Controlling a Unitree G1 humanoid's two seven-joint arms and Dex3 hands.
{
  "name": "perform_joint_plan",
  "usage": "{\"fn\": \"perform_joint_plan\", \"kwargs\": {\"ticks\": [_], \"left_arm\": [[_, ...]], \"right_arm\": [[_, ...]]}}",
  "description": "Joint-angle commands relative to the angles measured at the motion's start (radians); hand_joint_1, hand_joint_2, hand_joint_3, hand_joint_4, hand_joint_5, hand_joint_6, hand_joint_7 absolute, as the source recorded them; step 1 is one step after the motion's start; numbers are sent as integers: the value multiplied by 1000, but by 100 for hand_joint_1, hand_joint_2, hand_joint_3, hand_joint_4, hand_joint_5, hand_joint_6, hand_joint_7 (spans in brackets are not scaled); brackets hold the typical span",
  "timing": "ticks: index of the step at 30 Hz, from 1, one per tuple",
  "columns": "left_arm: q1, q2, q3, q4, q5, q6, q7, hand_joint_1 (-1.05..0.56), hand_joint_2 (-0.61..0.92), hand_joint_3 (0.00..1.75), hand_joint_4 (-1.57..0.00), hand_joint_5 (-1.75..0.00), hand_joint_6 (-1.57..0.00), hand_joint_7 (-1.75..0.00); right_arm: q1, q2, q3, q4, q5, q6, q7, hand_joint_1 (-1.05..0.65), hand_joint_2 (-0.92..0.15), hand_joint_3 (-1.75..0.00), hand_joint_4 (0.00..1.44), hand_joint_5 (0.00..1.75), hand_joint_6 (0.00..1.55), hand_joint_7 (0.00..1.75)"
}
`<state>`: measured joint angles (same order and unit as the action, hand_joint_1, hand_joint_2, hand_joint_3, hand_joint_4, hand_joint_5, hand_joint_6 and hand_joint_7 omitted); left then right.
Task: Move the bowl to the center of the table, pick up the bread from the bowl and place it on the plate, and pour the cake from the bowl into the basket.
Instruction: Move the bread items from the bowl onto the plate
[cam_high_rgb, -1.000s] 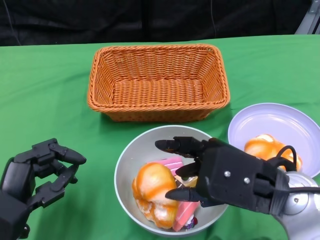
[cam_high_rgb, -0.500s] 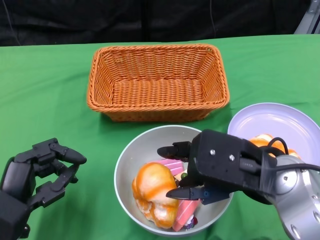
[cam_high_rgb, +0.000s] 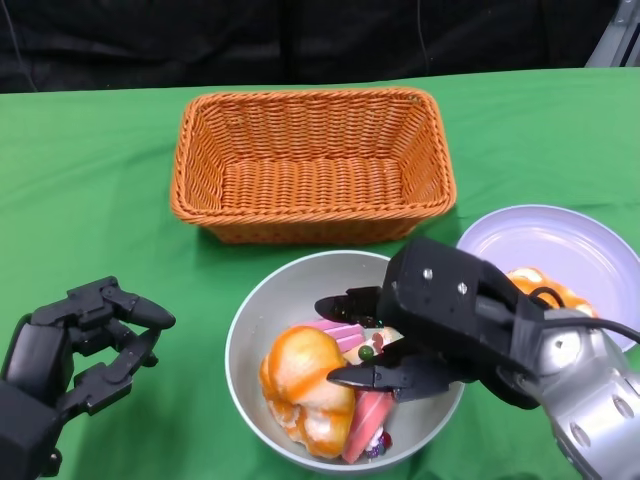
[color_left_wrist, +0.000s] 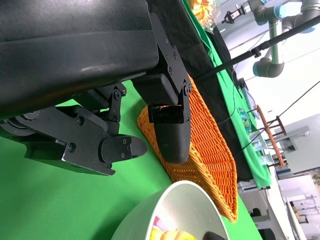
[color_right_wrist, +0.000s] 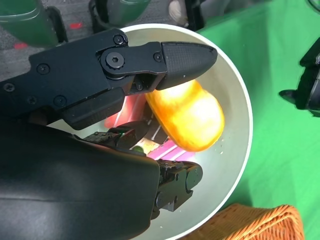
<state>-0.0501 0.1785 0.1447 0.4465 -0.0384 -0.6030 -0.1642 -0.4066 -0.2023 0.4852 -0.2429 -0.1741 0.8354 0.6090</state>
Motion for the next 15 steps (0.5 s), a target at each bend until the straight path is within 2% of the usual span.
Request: {"fn": "perform_joint_plan", "kwargs": {"ticks": [1, 11, 15], "left_arm": [[7, 11, 4, -4, 5, -17, 8, 2, 85, 49, -77, -141, -87, -97], [7, 11, 3, -2, 8, -25, 11, 2, 85, 49, -79, -140, -87, -97], [7, 10, 3, -5, 12, -20, 15, 3, 85, 50, -78, -139, -87, -97]], "right_arm": [[-20, 23, -9, 112, 42, -27, 6, -99, -92, -35, 46, 1, 3, 0], [-39, 37, 5, 184, 38, -59, -9, -100, -92, -35, 46, 1, 3, 0], [-64, 36, 44, 241, 22, -62, 4, -101, -92, -36, 42, 2, 1, 0]]}}
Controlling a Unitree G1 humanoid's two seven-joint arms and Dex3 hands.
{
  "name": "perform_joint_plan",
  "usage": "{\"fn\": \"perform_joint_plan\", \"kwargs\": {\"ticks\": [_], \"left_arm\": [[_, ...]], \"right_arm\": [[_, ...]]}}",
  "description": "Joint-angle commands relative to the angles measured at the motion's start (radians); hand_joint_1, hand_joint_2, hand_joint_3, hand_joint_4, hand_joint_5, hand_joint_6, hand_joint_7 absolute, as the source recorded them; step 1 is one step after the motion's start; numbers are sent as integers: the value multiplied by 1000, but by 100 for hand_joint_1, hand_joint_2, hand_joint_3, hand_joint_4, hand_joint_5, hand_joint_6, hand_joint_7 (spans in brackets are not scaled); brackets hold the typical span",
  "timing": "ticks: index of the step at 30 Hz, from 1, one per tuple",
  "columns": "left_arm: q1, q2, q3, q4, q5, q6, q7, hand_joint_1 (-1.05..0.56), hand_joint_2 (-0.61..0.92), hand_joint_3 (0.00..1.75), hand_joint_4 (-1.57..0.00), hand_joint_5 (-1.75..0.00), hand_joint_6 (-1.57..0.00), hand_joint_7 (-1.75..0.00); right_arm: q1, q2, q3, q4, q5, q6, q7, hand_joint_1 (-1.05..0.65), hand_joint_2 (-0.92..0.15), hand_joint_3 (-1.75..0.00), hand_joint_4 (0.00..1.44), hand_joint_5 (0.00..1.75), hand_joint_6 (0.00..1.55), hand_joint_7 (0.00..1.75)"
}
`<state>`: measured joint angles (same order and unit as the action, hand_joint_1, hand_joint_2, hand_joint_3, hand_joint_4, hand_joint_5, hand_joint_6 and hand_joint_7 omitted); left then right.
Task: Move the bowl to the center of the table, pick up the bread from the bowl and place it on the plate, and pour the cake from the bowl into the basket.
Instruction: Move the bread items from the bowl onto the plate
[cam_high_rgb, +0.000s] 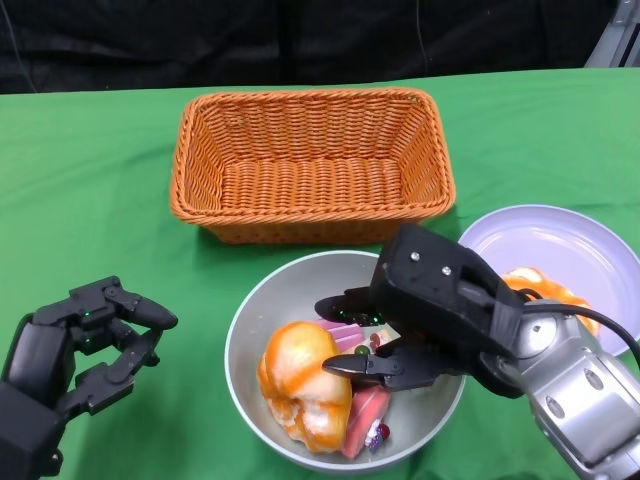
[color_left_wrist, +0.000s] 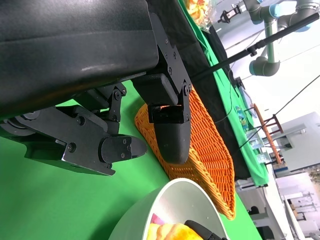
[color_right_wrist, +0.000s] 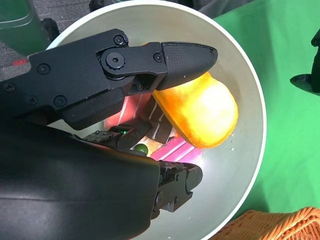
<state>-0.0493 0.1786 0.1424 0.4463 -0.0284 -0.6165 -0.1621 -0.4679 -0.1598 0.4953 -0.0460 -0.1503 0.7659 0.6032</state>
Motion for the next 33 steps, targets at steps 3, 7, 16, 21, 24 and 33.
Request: {"fn": "perform_joint_plan", "kwargs": {"ticks": [3, 7, 16, 21, 24, 33], "left_arm": [[4, 12, 5, -5, 6, -4, 13, 4, 85, 50, -78, -139, -87, -97], [2, 10, 6, -2, 7, -9, 11, 4, 84, 51, -78, -139, -86, -97], [1, 9, 6, 4, 11, -17, 14, 4, 83, 55, -79, -140, -87, -98], [0, 6, 6, 4, 5, -17, 11, 3, 82, 55, -78, -140, -86, -99], [-2, 6, 6, 9, 8, -22, 14, 2, 82, 55, -77, -140, -86, -99], [-6, 5, 5, 17, 6, -25, 12, 3, 80, 58, -77, -141, -86, -99]], "right_arm": [[-35, -31, 100, 45, -39, 5, 30, -102, -92, -38, 44, 2, 1, 0], [-52, -24, 139, 73, -64, 2, 26, -102, -92, -39, 48, 4, 1, 0], [-54, -9, 169, 120, -83, -17, 17, -100, -92, -38, 49, 4, 3, 1], [-61, -5, 181, 151, -91, -39, 23, -100, -92, -38, 48, 2, 4, 1], [-62, -8, 192, 146, -105, -39, 24, -100, -92, -38, 45, 1, 6, 2], [-46, -5, 240, 114, -202, -26, -35, -96, -92, -32, 67, 10, 19, 5]]}}
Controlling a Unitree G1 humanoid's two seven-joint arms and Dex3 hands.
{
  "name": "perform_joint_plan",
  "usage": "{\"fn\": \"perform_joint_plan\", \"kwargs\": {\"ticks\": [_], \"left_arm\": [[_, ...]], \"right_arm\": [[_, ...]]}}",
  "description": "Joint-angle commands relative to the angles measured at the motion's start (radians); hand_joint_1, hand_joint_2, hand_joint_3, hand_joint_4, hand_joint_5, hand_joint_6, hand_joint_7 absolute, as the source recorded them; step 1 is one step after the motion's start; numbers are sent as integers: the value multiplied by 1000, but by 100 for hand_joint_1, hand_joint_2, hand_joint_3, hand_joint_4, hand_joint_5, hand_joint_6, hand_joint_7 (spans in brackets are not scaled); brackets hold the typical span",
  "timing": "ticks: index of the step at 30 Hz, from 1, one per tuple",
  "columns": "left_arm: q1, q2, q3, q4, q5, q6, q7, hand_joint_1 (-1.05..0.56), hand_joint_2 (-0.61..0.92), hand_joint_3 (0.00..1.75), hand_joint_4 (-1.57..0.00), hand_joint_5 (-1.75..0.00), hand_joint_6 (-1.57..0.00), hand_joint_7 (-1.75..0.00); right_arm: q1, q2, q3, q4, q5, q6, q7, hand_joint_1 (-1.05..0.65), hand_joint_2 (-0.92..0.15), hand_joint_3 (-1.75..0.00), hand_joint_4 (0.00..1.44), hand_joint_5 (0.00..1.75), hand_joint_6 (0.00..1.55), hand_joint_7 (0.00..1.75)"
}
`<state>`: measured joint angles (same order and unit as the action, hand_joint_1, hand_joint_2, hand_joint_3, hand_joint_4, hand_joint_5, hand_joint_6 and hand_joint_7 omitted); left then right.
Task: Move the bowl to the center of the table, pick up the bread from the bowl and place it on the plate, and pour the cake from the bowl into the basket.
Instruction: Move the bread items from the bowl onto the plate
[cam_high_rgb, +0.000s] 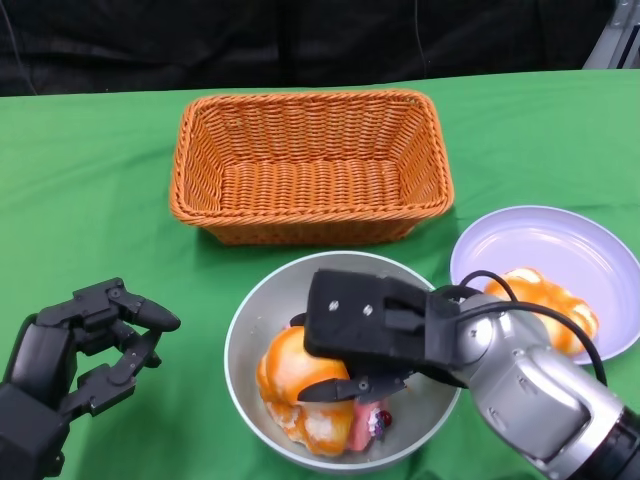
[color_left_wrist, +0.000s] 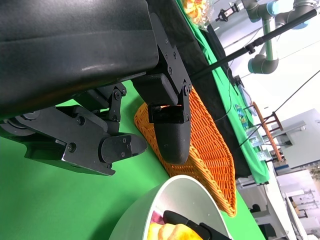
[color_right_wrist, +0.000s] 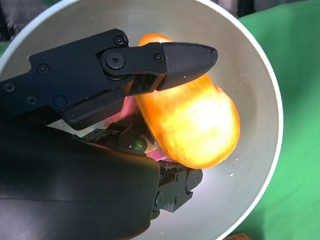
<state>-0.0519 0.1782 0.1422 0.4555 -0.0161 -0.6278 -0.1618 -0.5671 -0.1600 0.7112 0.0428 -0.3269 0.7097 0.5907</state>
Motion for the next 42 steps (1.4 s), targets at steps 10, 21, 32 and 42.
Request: {"fn": "perform_joint_plan", "kwargs": {"ticks": [10, 21, 32, 42], "left_arm": [[-3, 6, 7, 11, -6, -16, 13, 4, 79, 60, -77, -140, -86, -99], [-7, 12, 8, 21, -3, -24, 12, 4, 79, 61, -78, -141, -85, -102], [-3, 12, 10, 13, -19, -10, 0, 5, 81, 59, -77, -142, -84, -102], [-10, 18, 13, 30, -13, -17, 3, 4, 82, 55, -78, -142, -84, -101]], "right_arm": [[203, 99, -146, 50, -8, -148, -285, -37, -92, -14, 116, 45, 88, 16], [252, 154, -296, -9, 79, -146, -323, -40, -92, -15, 93, 112, 92, 55], [309, 155, -405, -129, 198, -197, -320, -32, -92, -17, 90, 113, 85, 62], [358, 156, -430, -219, 204, -257, -362, -34, -92, -16, 84, 116, 77, 79]]}}
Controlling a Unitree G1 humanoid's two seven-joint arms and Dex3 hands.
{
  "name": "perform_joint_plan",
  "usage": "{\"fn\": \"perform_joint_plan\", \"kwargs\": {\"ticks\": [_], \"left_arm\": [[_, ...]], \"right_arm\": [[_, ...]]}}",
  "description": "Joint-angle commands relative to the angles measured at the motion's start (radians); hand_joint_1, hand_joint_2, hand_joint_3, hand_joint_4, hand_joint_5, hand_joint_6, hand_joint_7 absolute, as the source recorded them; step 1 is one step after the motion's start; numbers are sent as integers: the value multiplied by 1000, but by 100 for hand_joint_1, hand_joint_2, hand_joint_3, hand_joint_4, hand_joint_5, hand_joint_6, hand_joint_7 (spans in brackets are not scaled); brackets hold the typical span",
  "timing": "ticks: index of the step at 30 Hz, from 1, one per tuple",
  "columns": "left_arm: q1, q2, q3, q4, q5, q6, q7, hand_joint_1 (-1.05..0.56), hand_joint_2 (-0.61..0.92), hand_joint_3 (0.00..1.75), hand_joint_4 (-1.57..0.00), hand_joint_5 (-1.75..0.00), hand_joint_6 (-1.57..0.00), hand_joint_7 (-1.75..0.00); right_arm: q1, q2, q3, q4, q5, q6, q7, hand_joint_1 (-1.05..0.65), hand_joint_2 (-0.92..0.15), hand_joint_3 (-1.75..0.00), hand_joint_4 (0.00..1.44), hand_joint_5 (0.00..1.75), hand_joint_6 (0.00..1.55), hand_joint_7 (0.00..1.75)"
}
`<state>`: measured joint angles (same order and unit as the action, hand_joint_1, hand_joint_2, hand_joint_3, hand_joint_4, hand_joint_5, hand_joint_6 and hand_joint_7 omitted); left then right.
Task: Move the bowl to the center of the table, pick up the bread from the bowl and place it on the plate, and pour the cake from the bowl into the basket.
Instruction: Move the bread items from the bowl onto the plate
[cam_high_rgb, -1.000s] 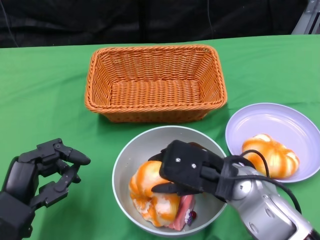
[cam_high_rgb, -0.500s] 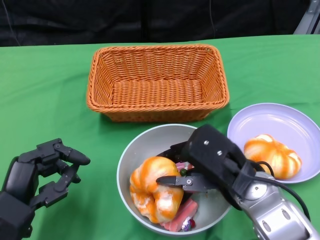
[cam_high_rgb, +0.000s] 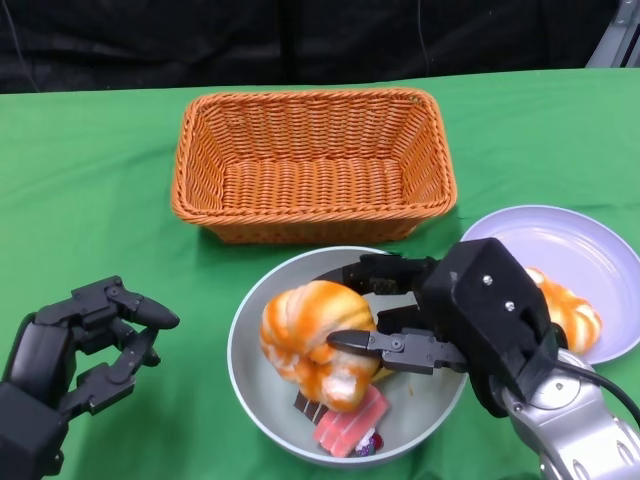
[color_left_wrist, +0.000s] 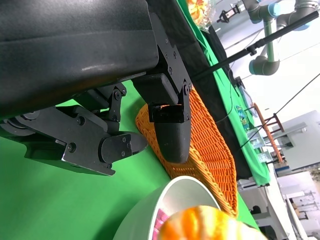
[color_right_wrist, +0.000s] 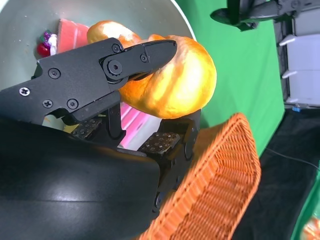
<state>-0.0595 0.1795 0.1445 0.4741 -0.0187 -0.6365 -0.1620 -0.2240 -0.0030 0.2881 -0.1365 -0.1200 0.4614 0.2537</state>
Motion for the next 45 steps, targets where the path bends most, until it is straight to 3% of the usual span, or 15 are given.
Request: {"fn": "perform_joint_plan", "kwargs": {"ticks": [1, 6, 12, 17, 21, 23, 30, 38, 45], "left_arm": [[-2, 17, 11, 12, -14, -9, 1, 4, 82, 55, -78, -141, -84, -101], [-4, 18, 11, 18, -7, -14, 7, 3, 82, 54, -78, -140, -85, -100], [-5, 20, 11, 19, -6, -14, 7, 3, 83, 53, -78, -140, -85, -100], [-8, 19, 12, 23, -10, -15, 7, 2, 83, 54, -78, -139, -85, -99], [-11, 20, 14, 26, -13, -13, 4, 3, 82, 55, -78, -139, -85, -99], [-14, 21, 14, 33, -13, -20, 3, 4, 82, 56, -78, -139, -86, -98], [-11, 22, 13, 28, -10, -15, 5, 3, 81, 57, -78, -139, -86, -98], [-12, 24, 13, 32, -12, -16, 2, 3, 81, 56, -77, -140, -86, -98], [-16, 27, 13, 41, -11, -19, 2, 4, 81, 57, -77, -141, -86, -98]], "right_arm": [[21, 1, -5, -50, -10, -13, -38, -34, -92, -15, 84, 116, 77, 79], [56, 1, 5, -86, -38, -88, -97, -29, -92, -12, 83, 114, 78, 80], [100, -17, -12, -56, -61, -345, -156, -23, -92, -10, 79, 122, 78, 82], [112, -71, -25, 8, -180, -631, -275, -24, -92, -6, 77, 135, 79, 84], [118, -98, -50, 51, -245, -766, -353, -25, -92, -6, 75, 159, 78, 89], [122, -113, -62, 68, -283, -818, -389, -24, -92, -5, 73, 162, 77, 89], [117, -161, -111, 148, -395, -983, -528, -21, -91, -4, 73, 156, 79, 84], [93, -219, -172, 224, -549, -1073, -726, -24, -90, -1, 77, 144, 84, 77], [105, -249, -245, 265, -561, -1094, -847, -23, -89, -1, 73, 160, 85, 77]]}}
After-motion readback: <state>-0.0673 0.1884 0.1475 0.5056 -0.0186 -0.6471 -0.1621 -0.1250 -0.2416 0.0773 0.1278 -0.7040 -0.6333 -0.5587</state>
